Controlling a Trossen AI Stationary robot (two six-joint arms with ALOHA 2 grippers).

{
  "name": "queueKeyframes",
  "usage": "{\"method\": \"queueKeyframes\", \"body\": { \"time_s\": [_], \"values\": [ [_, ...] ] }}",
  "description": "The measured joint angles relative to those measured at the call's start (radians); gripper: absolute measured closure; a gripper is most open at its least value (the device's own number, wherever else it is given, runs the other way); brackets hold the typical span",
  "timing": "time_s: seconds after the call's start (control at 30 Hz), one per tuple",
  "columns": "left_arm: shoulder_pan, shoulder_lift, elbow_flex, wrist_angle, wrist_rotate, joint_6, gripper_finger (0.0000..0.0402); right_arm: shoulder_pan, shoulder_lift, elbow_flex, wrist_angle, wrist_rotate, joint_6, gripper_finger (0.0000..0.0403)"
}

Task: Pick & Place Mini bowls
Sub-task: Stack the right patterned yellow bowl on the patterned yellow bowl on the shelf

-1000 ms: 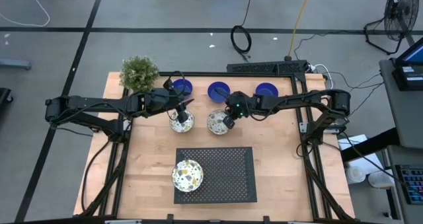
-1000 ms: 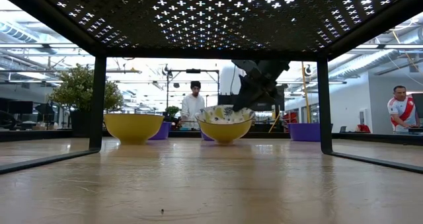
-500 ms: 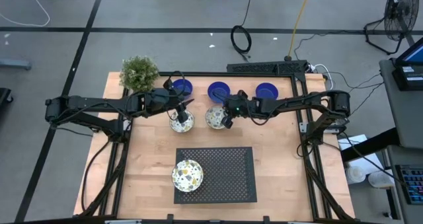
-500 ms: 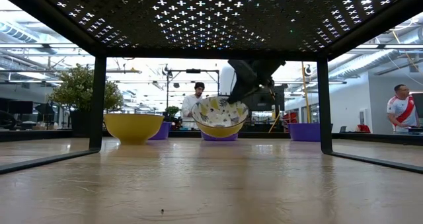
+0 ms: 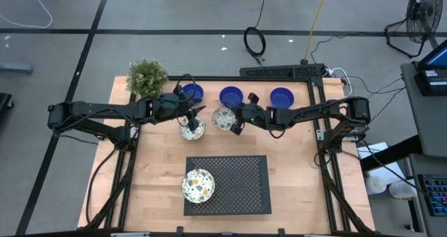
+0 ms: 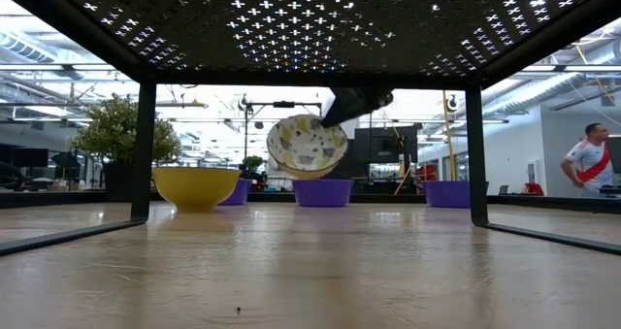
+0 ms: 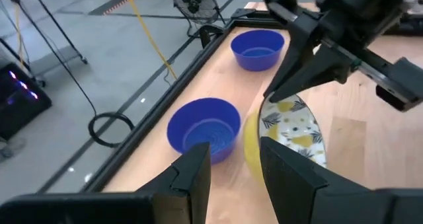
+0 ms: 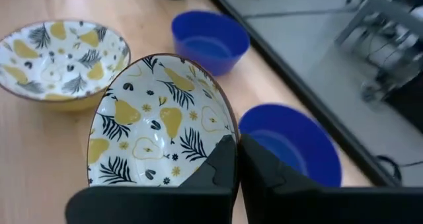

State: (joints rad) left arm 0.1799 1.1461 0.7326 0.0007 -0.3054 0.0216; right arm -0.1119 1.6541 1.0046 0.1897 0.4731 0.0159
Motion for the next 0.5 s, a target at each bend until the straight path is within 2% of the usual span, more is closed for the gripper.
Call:
{"method": "queueKeyframes", "body": {
  "time_s": [0.3, 0.5],
  "values": [
    [0.0, 0.0, 0.0, -0.03, 0.089, -0.131, 0.0266, 0.026, 0.0, 0.0, 0.103, 0.114, -0.101, 0.0402],
    [0.0, 0.0, 0.0, -0.03, 0.092, -0.232, 0.0266, 0.029, 0.0, 0.0, 0.138, 0.189, -0.135, 0.0402]
  ]
}}
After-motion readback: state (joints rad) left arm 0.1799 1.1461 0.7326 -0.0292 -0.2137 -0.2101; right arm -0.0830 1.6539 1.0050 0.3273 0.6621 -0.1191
